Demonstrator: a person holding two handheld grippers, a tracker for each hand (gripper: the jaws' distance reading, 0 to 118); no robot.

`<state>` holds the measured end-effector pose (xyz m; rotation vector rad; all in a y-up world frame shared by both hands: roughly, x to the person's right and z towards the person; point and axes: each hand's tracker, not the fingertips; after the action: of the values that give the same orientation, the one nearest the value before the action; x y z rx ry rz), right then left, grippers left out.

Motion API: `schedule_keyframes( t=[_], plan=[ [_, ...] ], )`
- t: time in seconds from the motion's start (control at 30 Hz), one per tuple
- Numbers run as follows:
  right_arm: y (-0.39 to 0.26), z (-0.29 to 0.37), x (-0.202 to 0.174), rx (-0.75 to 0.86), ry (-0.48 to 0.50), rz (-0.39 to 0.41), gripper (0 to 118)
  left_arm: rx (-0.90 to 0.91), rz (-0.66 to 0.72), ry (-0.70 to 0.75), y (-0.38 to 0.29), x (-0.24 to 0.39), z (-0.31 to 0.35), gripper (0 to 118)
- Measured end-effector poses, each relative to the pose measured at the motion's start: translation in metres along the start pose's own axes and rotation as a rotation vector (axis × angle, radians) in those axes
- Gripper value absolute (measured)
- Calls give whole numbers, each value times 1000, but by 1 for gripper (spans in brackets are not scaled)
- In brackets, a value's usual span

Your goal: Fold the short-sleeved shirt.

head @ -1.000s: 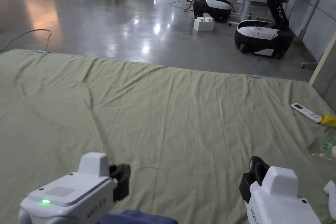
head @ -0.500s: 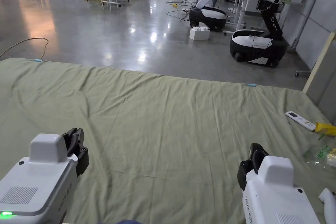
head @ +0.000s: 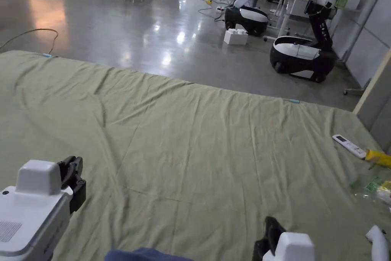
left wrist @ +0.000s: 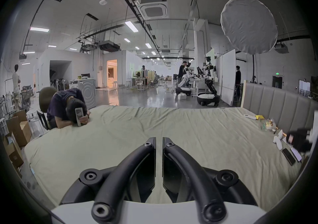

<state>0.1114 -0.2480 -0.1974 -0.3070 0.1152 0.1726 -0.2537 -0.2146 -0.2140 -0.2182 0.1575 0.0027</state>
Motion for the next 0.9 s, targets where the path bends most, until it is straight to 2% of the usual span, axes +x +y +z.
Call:
schedule_keyframes(
  t=[0.1, 0.27, 0.37, 0.5, 0.53, 0.57, 0.67, 0.7, 0.77, 0.9],
  plan=[
    [-28, 4, -46, -89, 140, 26, 3, -49, -2, 3, -16, -9, 5, 7],
    [-59, -5, -104, -180, 264, 70, 3, -116, 61, -4, -40, -24, 16, 7],
    [-73, -17, -122, -201, 235, 98, 3, -169, 92, -30, -57, -32, 24, 7],
    [-94, -43, -128, -268, 190, 75, 3, -311, 230, -114, -83, -41, 27, 8],
    [-99, -47, -127, -278, 192, 60, 3, -358, 253, -144, -89, -43, 26, 11],
    [-102, -49, -124, -270, 182, 54, 3, -405, 291, -185, -95, -45, 24, 23],
    [-105, -58, -122, -266, 162, 54, 3, -536, 418, -320, -110, -49, 10, 71],
    [-106, -59, -119, -266, 158, 32, 3, -563, 465, -364, -115, -51, 5, 75],
    [-108, -63, -116, -277, 155, 15, 3, -579, 521, -450, -125, -52, -4, 77],
    [-114, -62, -114, -257, 158, 34, 3, -696, 606, -583, -141, -48, -36, 78]
  ],
)
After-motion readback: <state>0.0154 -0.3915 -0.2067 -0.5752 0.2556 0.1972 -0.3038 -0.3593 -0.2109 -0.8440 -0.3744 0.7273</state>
